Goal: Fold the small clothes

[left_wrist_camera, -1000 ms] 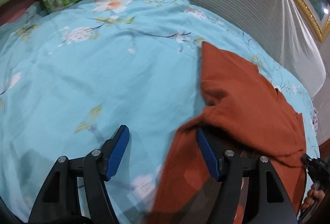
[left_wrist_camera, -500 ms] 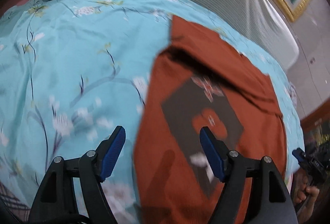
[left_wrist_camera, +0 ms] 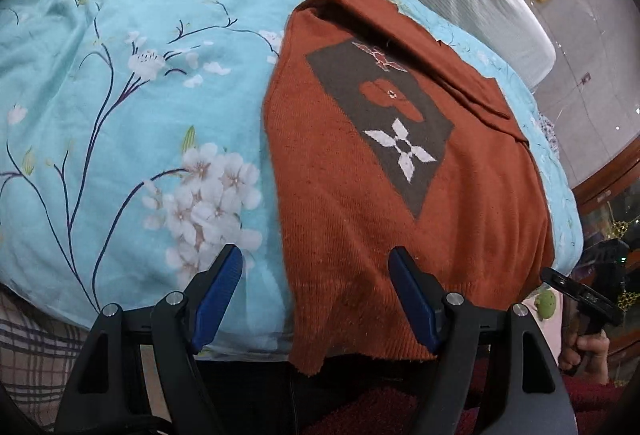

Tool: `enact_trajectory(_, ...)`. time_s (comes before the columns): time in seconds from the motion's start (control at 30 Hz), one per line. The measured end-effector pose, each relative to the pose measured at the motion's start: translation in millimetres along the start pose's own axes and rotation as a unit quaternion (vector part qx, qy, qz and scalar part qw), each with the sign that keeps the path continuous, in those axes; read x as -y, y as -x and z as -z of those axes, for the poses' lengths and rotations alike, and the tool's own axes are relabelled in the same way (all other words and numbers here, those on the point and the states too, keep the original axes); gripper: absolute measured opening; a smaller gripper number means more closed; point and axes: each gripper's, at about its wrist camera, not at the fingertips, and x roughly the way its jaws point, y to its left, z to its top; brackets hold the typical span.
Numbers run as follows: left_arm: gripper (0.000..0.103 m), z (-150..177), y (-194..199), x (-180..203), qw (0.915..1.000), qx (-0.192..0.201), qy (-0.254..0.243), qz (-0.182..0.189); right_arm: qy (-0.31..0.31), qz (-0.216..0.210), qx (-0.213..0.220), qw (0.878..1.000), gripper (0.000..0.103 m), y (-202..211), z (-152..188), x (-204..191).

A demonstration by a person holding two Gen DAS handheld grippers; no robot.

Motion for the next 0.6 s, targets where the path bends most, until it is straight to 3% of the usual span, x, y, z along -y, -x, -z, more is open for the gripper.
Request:
enact_trajectory(0.03, 0.074, 1, 1, -1, 1.0, -0.002, 0.005, 0.008, 0.004, 0.004, 0.0, 1.0, 0.036, -3, -1, -1)
enact_trajectory(0.13, 0.069, 6, -1, -3, 0.9999, -0.001, 0.008, 0.013, 0.017, -0.004, -0.005, 1.0, 0.009, -6, -4, -5)
enact_trajectory(0.3, 0.058, 6, -4, 6, 1.0, 0.005, -0.005, 0.004, -0.012, -0.064, 0.051, 0.997, 0.008, 31, -6, 9)
enact_trajectory(0.43, 0.027, 3, -12, 17, 0.9994, -0.009, -0.017, 0.029, -0.1, -0.052, 0.113, 0.987, 0.007, 75, -4, 68)
enact_trajectory(0.47, 0.016, 4, -15, 21, 0.9992, -0.009, -0.029, 0.027, -0.113, -0.05, 0.118, 0.985, 0.007, 79, -2, 77)
enact_trajectory(0.5, 0.011, 5, -16, 24, 0.9991, -0.006, -0.036, 0.019, -0.118, -0.049, 0.119, 0.985, 0.007, 81, -1, 82)
enact_trajectory(0.6, 0.008, 9, -9, 26, 0.9988, 0.008, -0.048, 0.013, -0.104, -0.059, 0.104, 0.987, 0.007, 72, 2, 74)
